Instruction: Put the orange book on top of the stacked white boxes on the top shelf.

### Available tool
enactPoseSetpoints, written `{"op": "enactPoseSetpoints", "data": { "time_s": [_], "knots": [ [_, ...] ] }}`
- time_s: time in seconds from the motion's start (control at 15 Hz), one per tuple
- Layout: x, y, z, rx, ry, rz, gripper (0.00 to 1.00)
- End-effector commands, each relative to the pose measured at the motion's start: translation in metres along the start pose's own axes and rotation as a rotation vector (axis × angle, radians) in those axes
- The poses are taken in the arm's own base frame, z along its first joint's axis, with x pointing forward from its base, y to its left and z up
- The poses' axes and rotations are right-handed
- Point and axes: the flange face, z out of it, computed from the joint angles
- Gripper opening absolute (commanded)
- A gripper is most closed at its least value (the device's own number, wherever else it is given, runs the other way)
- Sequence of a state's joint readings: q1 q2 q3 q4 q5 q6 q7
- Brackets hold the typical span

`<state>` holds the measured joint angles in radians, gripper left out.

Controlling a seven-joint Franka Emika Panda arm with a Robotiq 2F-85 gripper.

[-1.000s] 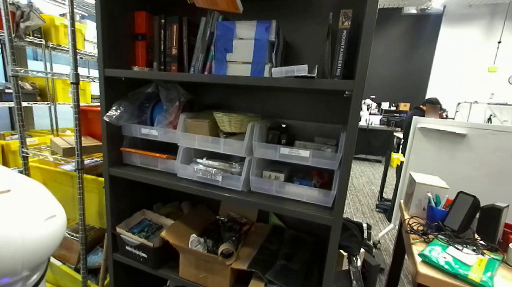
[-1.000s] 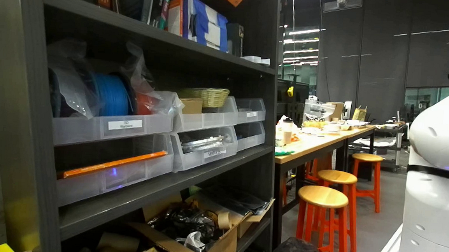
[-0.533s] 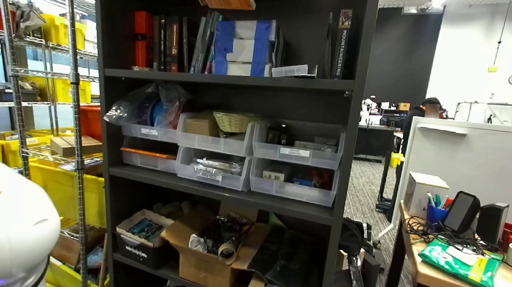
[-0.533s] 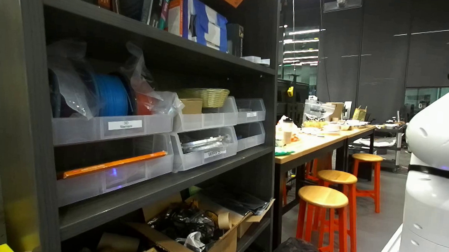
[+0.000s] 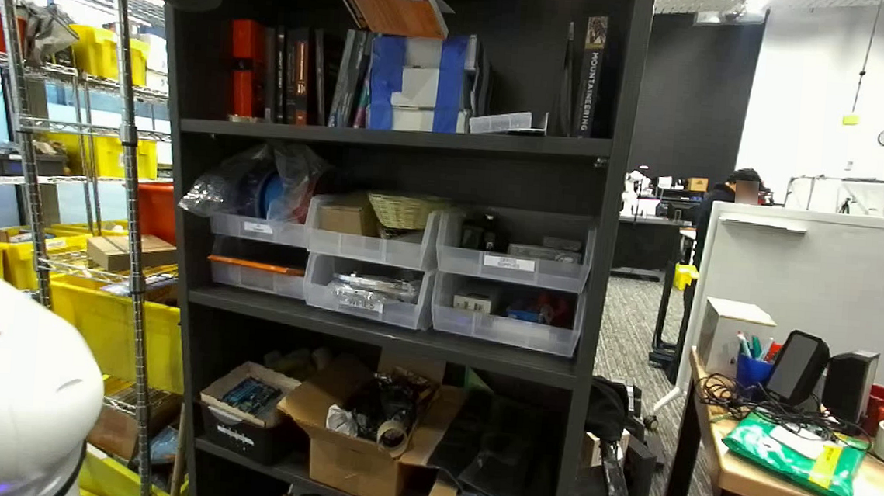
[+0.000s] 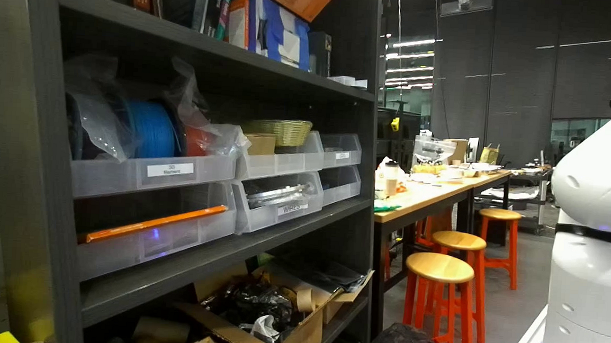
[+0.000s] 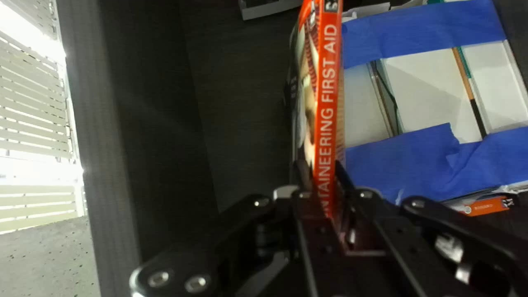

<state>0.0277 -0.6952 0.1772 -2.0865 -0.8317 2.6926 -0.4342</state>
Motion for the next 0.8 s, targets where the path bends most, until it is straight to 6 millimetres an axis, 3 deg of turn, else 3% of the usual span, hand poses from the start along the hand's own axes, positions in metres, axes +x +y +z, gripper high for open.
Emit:
{"op": "enactPoseSetpoints", "data": {
  "time_s": [0.0, 0.73],
  "knots": [
    [0.002, 0.01, 0.011, -0.037, -0.005, 0.006, 0.03],
    [0.007, 0.016, 0.034, -0.105, -0.028, 0.021, 0.03]
  ]
}}
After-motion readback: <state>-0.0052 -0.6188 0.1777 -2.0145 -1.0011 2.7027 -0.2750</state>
